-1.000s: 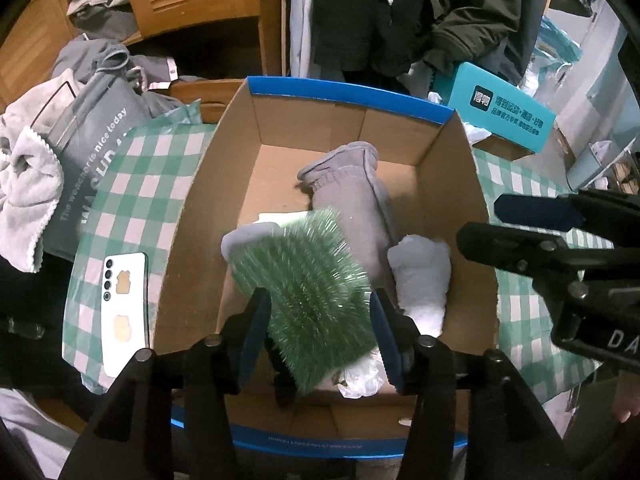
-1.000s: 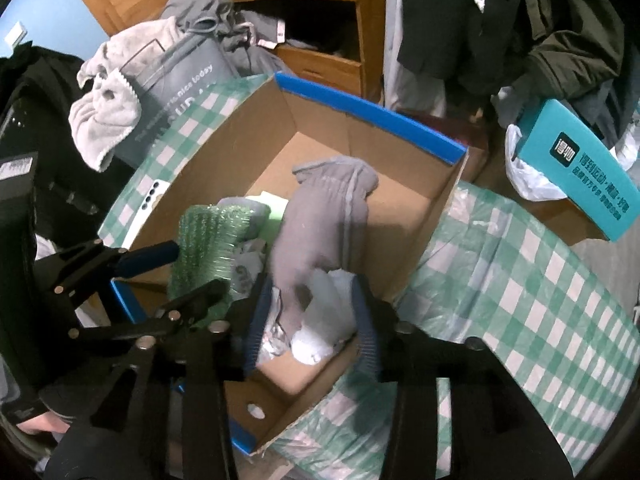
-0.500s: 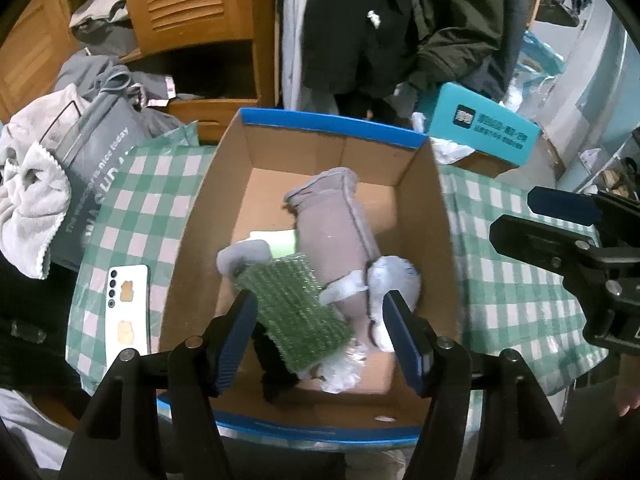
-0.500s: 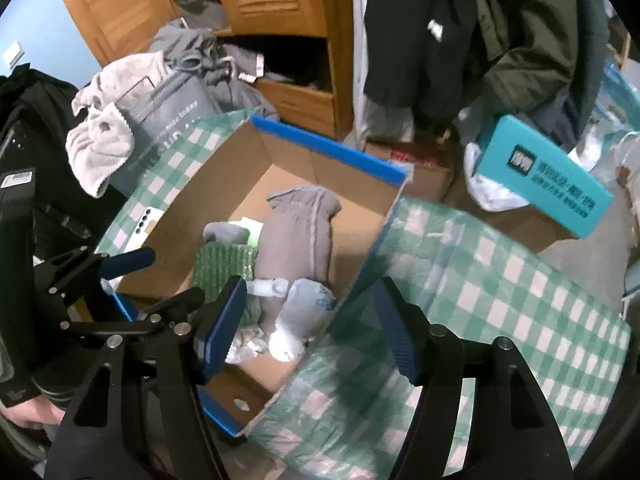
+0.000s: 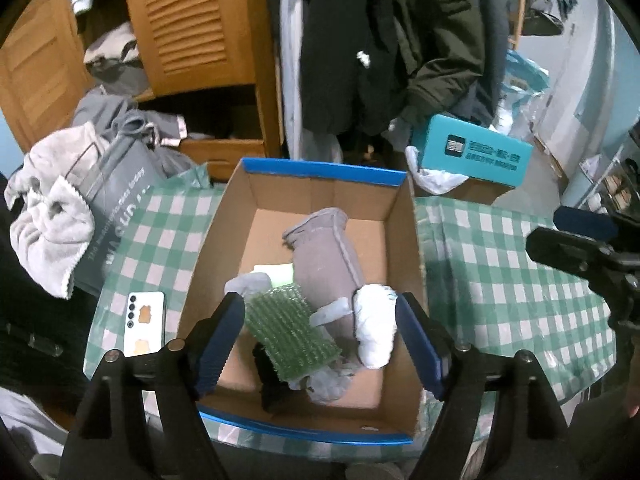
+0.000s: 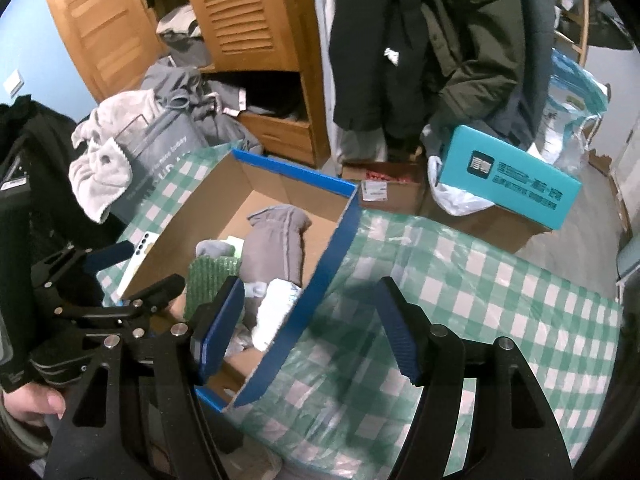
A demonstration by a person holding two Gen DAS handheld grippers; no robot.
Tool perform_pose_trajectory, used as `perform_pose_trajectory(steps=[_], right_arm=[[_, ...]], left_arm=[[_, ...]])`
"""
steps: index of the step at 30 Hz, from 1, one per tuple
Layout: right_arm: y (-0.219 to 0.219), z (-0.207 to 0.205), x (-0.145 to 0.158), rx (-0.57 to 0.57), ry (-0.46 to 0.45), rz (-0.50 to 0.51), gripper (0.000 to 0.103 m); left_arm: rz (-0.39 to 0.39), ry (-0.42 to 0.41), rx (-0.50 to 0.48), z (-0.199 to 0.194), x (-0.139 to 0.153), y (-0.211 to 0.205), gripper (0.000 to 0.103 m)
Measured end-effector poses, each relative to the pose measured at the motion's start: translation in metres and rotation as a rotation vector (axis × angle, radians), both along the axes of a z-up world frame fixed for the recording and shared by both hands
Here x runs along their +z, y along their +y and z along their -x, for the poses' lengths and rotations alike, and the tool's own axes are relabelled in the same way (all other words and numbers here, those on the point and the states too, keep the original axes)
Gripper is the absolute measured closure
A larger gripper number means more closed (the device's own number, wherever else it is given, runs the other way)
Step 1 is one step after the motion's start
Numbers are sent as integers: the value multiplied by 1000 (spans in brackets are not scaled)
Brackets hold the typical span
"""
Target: Organize soft objects
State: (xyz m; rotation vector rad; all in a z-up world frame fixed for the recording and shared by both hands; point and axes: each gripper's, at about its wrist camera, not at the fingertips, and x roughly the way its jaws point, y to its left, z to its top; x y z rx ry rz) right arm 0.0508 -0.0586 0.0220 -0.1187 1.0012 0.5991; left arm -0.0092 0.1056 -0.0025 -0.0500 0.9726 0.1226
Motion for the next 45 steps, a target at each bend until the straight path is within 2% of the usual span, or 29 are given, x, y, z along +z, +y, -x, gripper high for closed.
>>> perform_pose_trajectory(steps=[5,14,45], right_arm=[[-15,3,5,-24,-21,-9,35],[-37,10,7,-43,-39,-24,35],[-60,10,4,-77,-26,-44,35]], left_arm=[[-76,-35,-27,5,9,-20,22],[-99,-71,-43,6,19,-35,21],[-82,-62,-35,5,16,-39,21]])
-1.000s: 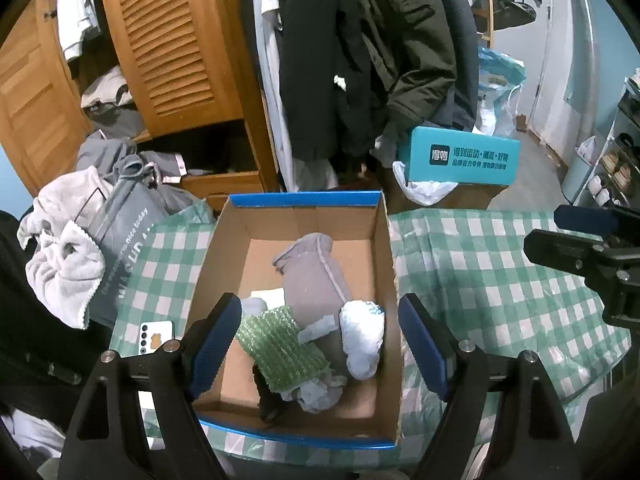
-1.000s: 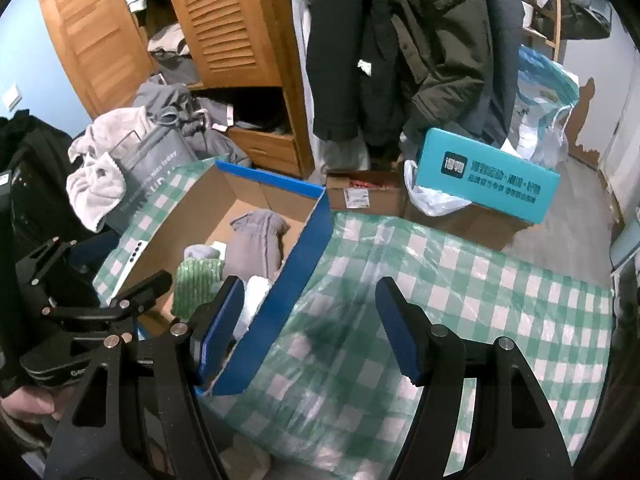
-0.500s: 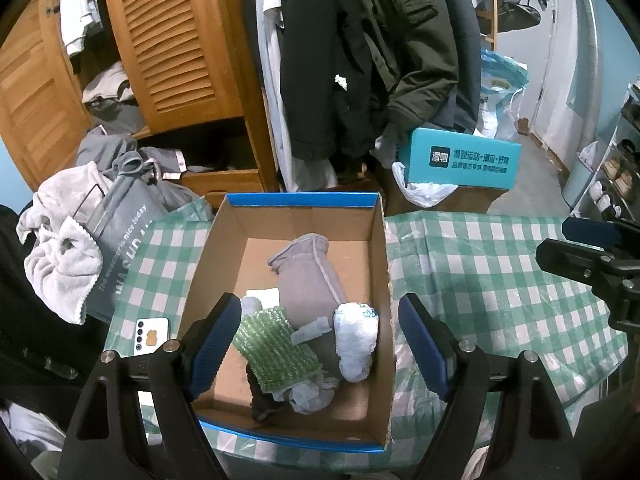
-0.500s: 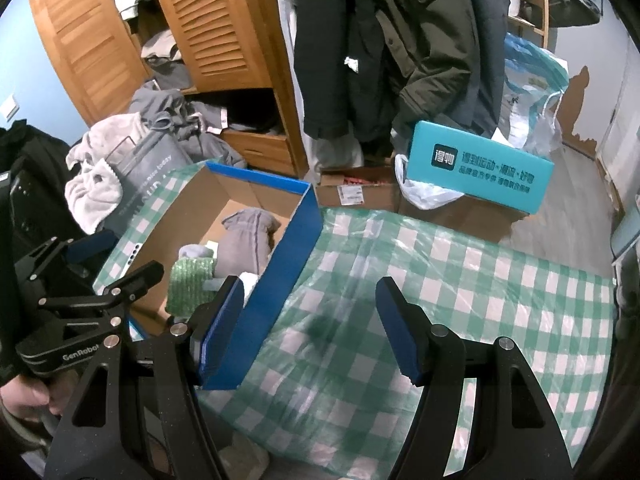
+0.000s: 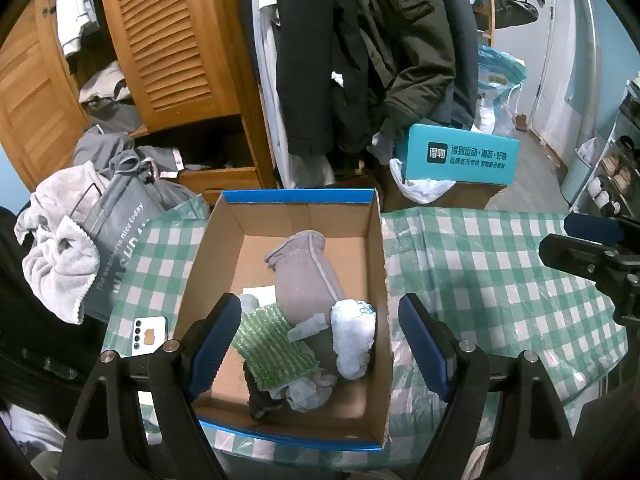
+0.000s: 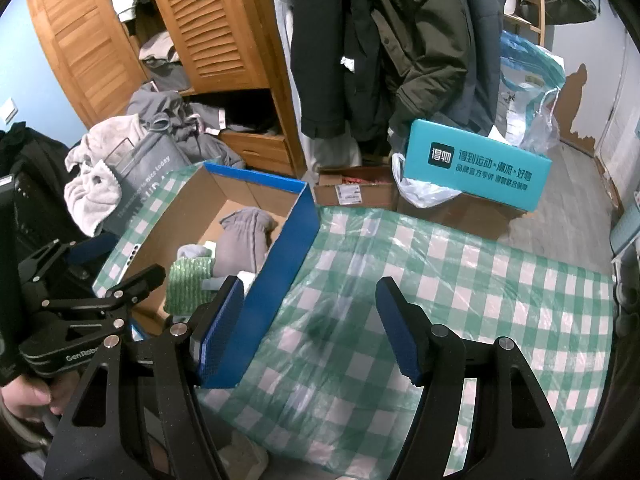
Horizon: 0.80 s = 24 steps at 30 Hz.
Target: Organize soft objects
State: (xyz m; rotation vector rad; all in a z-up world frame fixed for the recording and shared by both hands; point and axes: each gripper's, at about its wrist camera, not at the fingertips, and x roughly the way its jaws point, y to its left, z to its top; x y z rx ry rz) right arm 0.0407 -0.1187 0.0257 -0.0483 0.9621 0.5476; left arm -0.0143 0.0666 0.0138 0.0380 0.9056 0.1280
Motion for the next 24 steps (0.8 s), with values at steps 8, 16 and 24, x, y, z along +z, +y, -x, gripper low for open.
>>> perform_pose_trajectory(steps=[8,16,24], right_arm=[[-1,0,0,1,0,0,35],[-4,1,-3,0,8,3,35],[-4,1,-3,-1,8,3,34]], left_arm=[[-3,6,3,0,0,0,21],[-14,31,10,1,-3,1,21],[-24,37,14,-1,-3,-1,21]])
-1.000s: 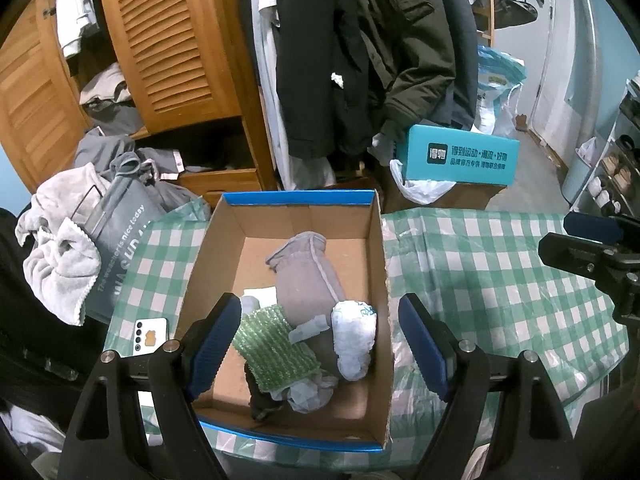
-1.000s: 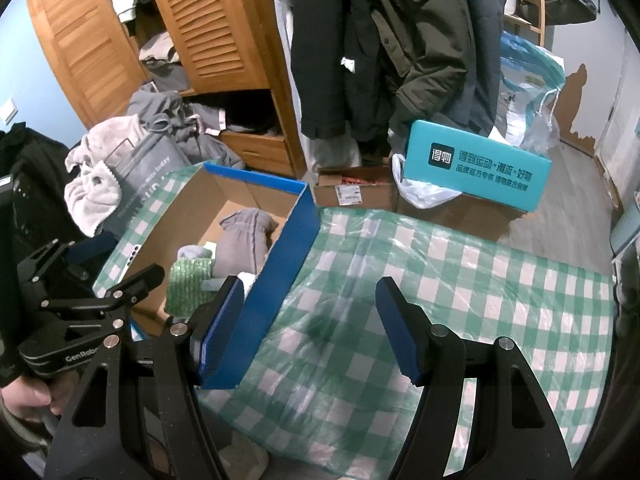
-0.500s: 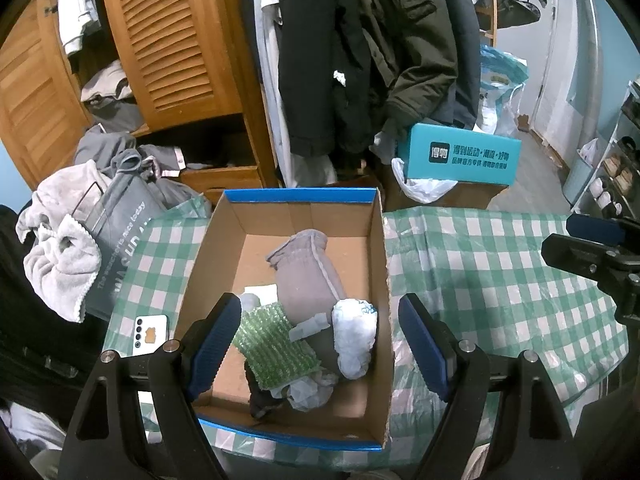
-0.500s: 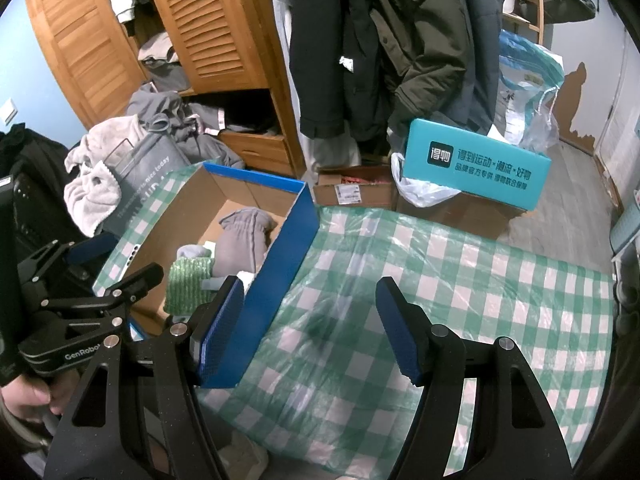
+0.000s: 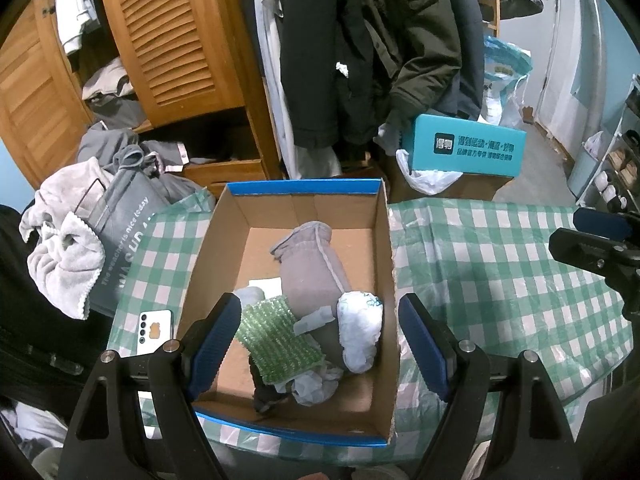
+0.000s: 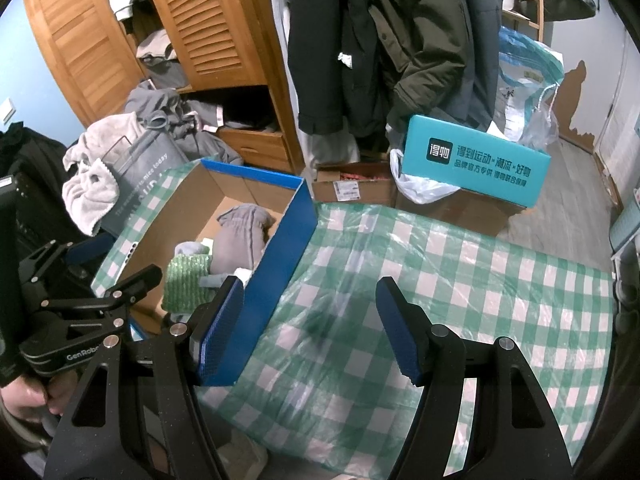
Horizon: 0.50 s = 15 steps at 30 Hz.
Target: Organize soft objects
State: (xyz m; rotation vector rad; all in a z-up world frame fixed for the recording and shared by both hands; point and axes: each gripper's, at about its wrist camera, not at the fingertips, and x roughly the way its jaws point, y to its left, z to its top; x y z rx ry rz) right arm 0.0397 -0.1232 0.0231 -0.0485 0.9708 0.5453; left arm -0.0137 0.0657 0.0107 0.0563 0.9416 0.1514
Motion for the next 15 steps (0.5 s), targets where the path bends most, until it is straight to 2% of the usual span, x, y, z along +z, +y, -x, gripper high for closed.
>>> perform_pose_trajectory(steps=[15], right_arm=[[0,-1,0,0,2,-1,34]], left_arm=[[-17,-5,1,-2,-2,0,17]])
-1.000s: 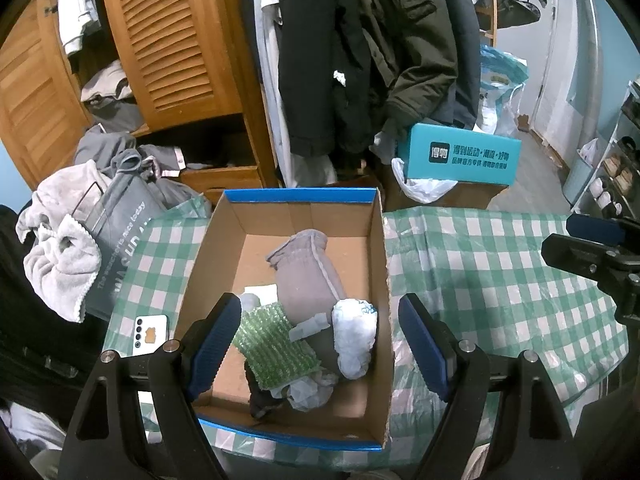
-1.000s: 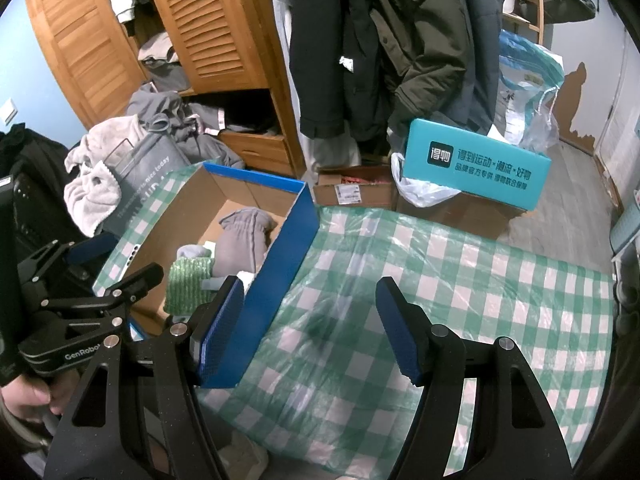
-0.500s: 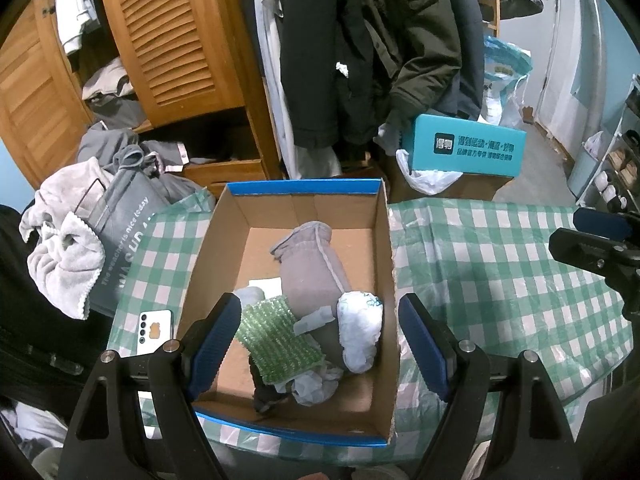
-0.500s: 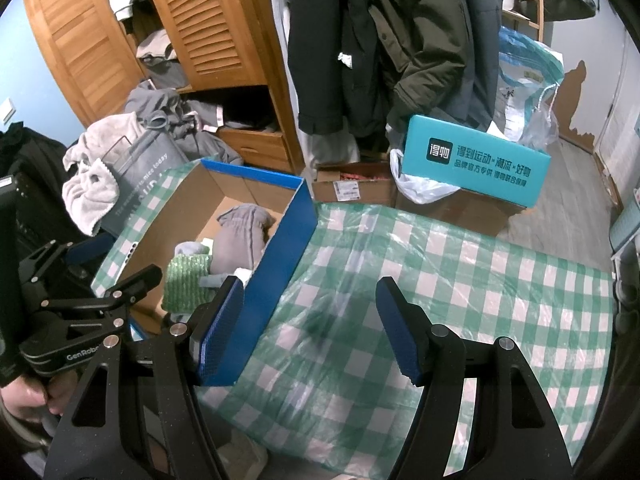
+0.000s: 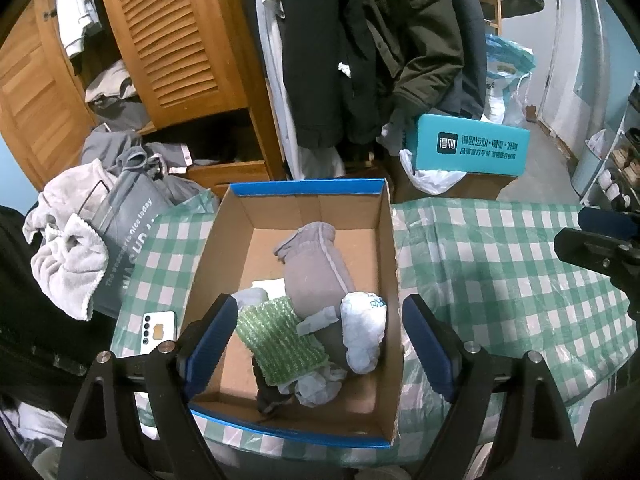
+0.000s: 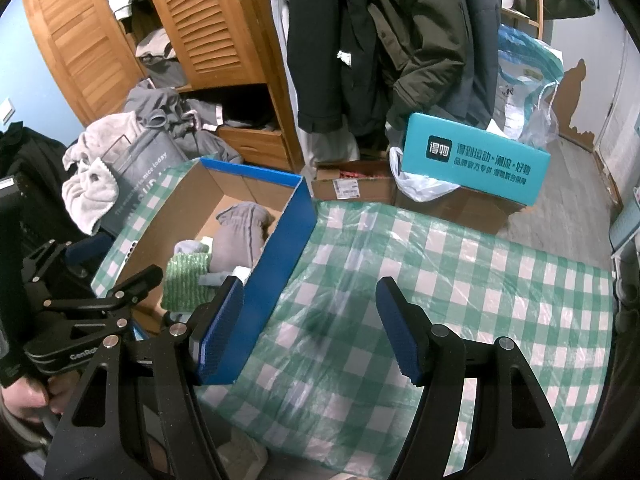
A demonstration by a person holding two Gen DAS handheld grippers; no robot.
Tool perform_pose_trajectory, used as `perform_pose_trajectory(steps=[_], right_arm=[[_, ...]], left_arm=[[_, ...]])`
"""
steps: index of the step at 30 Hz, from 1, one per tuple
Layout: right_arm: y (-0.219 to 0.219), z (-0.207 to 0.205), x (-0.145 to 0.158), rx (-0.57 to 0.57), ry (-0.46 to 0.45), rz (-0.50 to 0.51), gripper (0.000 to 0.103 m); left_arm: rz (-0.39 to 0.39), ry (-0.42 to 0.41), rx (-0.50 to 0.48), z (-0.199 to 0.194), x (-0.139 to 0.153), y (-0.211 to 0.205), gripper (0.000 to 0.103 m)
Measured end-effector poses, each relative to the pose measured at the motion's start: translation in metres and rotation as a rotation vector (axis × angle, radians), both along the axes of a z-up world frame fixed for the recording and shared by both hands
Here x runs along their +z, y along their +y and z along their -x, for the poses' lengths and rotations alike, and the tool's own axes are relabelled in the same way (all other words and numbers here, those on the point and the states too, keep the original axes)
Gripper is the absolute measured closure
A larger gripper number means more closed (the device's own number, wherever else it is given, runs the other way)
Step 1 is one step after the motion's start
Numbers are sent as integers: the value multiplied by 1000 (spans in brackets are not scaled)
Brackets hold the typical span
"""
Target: Organize soft objects
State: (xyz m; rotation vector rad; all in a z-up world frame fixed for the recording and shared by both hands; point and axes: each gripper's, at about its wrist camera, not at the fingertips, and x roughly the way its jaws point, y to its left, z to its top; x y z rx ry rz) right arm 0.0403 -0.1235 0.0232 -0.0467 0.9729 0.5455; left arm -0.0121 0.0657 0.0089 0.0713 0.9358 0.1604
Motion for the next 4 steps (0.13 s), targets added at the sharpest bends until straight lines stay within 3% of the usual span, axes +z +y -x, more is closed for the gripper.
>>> perform_pose_trajectory(steps=[4], right_arm=[[1,-1,0,1,-1,0,34]], left_arm=[[8,4,0,-1,0,-2,17]])
